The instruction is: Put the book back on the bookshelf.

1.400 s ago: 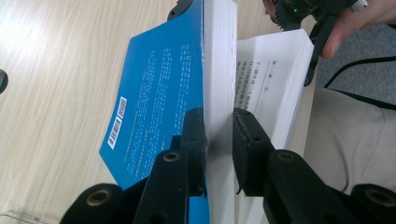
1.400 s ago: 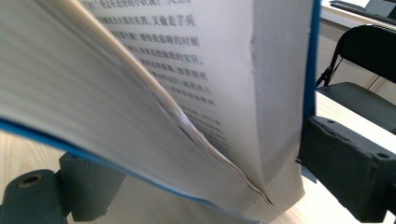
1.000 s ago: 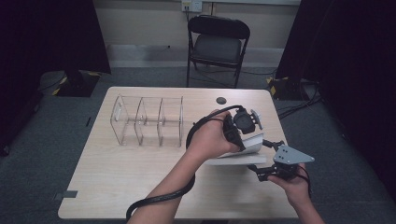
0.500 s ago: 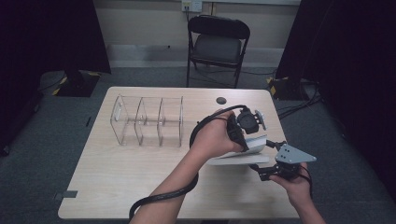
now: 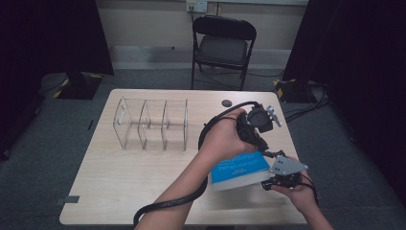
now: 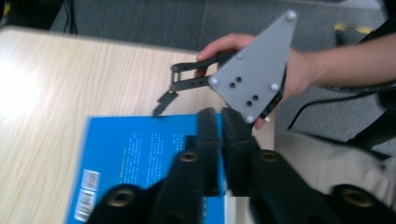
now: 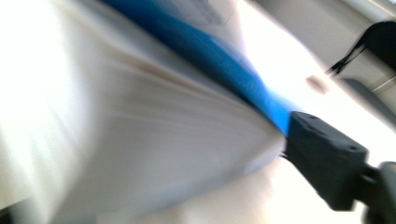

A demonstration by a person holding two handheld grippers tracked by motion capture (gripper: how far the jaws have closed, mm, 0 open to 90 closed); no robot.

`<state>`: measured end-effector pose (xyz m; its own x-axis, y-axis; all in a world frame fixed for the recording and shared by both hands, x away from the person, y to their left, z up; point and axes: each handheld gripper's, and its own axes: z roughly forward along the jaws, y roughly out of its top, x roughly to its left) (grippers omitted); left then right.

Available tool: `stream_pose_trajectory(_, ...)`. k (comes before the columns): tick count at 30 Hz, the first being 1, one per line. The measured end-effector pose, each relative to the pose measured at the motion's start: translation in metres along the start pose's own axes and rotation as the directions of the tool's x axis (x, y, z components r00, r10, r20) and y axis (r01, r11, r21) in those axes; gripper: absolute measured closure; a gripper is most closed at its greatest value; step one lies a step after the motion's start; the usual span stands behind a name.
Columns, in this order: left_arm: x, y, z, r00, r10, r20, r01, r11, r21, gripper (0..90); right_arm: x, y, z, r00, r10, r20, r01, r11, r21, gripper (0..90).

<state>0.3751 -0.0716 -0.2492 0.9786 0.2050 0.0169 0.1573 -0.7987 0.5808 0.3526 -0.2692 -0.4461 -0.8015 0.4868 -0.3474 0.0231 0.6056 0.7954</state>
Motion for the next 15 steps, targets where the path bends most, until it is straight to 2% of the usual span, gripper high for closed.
stream_pose_trajectory(1, 0.002, -0.008, 0.008, 0.9998, -0.020, 0.001, 0.020, 0.9997, 0.015, 78.3, 0.003, -0.009, 0.003, 0.9995, 0.023, -0.019, -0.023, 1.000, 0.007, 47.7)
stream_pose_trajectory(2, 0.006, -0.017, 0.017, 0.9992, -0.035, 0.018, 0.035, 0.9986, 0.040, 78.6, 0.004, -0.020, 0.004, 0.9925, 0.089, -0.084, -0.091, 0.996, -0.018, 72.5)
stream_pose_trajectory(3, 0.009, -0.026, 0.026, 0.9983, -0.057, 0.012, 0.057, 0.9970, 0.053, 78.1, 0.005, -0.030, 0.003, 0.9838, 0.154, -0.091, -0.164, 0.981, -0.105, 87.5)
stream_pose_trajectory(4, 0.013, -0.036, 0.037, 0.9982, -0.059, -0.013, 0.060, 0.9955, 0.073, 76.1, 0.005, -0.033, 0.000, 0.9714, 0.216, -0.098, -0.232, 0.951, -0.202, 87.5)
stream_pose_trajectory(5, 0.015, -0.046, 0.050, 0.9980, -0.057, -0.027, 0.060, 0.9921, 0.110, 73.2, 0.004, -0.029, -0.004, 0.9739, 0.217, -0.066, -0.227, 0.945, -0.235, 85.2)
stream_pose_trajectory(6, 0.017, -0.056, 0.061, 0.9980, -0.050, -0.038, 0.055, 0.9873, 0.149, 67.8, 0.003, -0.026, -0.004, 0.9780, 0.202, -0.053, -0.209, 0.954, -0.217, 79.7)
stream_pose_trajectory(7, 0.018, -0.067, 0.072, 0.9981, -0.045, -0.042, 0.051, 0.9857, 0.160, 63.4, 0.003, -0.024, -0.004, 0.9836, 0.176, -0.037, -0.180, 0.967, -0.179, 74.8)
stream_pose_trajectory(8, 0.019, -0.077, 0.080, 0.9975, -0.058, -0.042, 0.064, 0.9857, 0.156, 58.5, 0.004, -0.024, -0.003, 0.9839, 0.175, -0.036, -0.179, 0.970, -0.167, 70.2)
stream_pose_trajectory(10, 0.017, -0.096, 0.094, 0.9983, -0.043, -0.039, 0.048, 0.9899, 0.134, 56.1, 0.003, -0.026, -0.001, 0.9797, 0.199, -0.022, -0.200, 0.971, -0.129, 62.3)
stream_pose_trajectory(11, 0.017, -0.104, 0.099, 0.9965, -0.071, -0.044, 0.076, 0.9895, 0.123, 55.3, 0.004, -0.027, -0.001, 0.9780, 0.208, -0.018, -0.209, 0.973, -0.098, 58.8)
stream_pose_trajectory(13, 0.014, -0.119, 0.108, 0.9944, -0.105, -0.010, 0.106, 0.9902, 0.092, 50.6, 0.006, -0.029, 0.001, 0.9758, 0.219, 0.000, -0.218, 0.973, -0.076, 51.6)
stream_pose_trajectory(14, 0.011, -0.125, 0.112, 0.9933, -0.116, -0.002, 0.116, 0.9904, 0.076, 50.2, 0.007, -0.030, 0.002, 0.9742, 0.226, -0.001, -0.225, 0.972, -0.064, 50.7)
stream_pose_trajectory(15, 0.009, -0.130, 0.116, 0.9944, -0.106, 0.004, 0.105, 0.9919, 0.072, 47.4, 0.008, -0.030, 0.003, 0.9766, 0.215, 0.006, -0.215, 0.975, -0.052, 48.9)
